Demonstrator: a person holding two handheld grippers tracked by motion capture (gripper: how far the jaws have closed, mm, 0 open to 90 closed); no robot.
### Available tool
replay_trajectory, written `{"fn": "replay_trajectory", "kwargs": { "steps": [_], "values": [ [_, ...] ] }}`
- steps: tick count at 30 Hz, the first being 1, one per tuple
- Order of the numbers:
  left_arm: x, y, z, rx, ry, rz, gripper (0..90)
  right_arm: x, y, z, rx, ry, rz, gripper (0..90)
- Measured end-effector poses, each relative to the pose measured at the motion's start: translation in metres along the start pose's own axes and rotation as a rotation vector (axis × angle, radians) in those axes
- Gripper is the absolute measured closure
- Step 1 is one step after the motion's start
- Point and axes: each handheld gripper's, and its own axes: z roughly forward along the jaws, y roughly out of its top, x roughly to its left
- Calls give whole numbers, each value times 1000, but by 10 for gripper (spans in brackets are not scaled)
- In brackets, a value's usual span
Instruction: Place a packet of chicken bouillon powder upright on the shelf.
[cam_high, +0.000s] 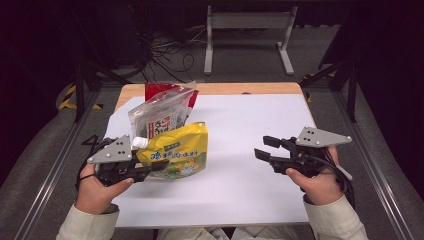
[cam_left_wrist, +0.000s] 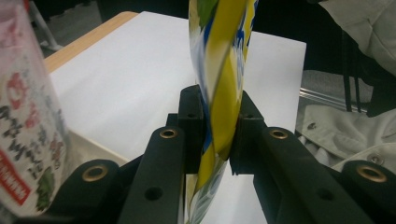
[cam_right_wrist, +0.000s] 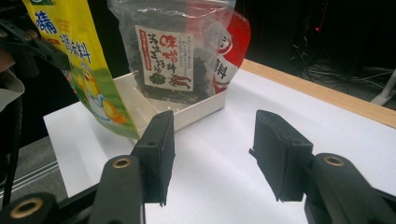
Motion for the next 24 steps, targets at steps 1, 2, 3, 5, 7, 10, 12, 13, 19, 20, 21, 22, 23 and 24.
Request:
{"fn": "replay_trajectory", "kwargs": {
  "steps": [1, 2, 3, 5, 7, 10, 12, 13, 19, 20, 21, 22, 23, 24],
  "values": [
    [2, -1, -2, 1, 9, -1, 781, -1, 0, -1, -1, -4, 1, 485],
    [3, -1, -4, -2, 17, -7, 781, -1, 0, -1, 0, -5, 2, 485],
    [4, -2, -6, -3, 29, -6, 781, -2, -1, -2, -2, -6, 3, 485],
    [7, -4, -10, -11, 50, -16, 781, -3, -1, -2, -1, -11, 7, 485],
    [10, -5, -12, -12, 61, -18, 781, -5, -2, -3, -2, -14, 12, 485],
    [14, -7, -15, -10, 79, -23, 781, -7, -2, -6, -4, -21, 16, 484],
    [17, -9, -16, -9, 92, -29, 781, -9, -2, -7, -6, -30, 19, 484],
    [18, -10, -17, -8, 97, -32, 781, -11, -3, -8, -9, -34, 22, 484],
    [23, -13, -23, -4, 148, -36, 781, -15, -4, -11, -12, -47, 34, 478],
    [24, -14, -24, 2, 157, -38, 780, -15, -4, -11, -11, -48, 34, 477],
    [25, -15, -24, 4, 162, -40, 781, -15, -4, -11, -12, -49, 35, 476],
    [26, -16, -25, 8, 169, -40, 781, -16, -4, -11, -12, -50, 36, 475],
    [27, -17, -25, 12, 172, -46, 780, -16, -4, -11, -11, -50, 37, 475],
    [28, -18, -26, 15, 174, -48, 781, -16, -4, -11, -11, -50, 38, 473]
  ]
}}
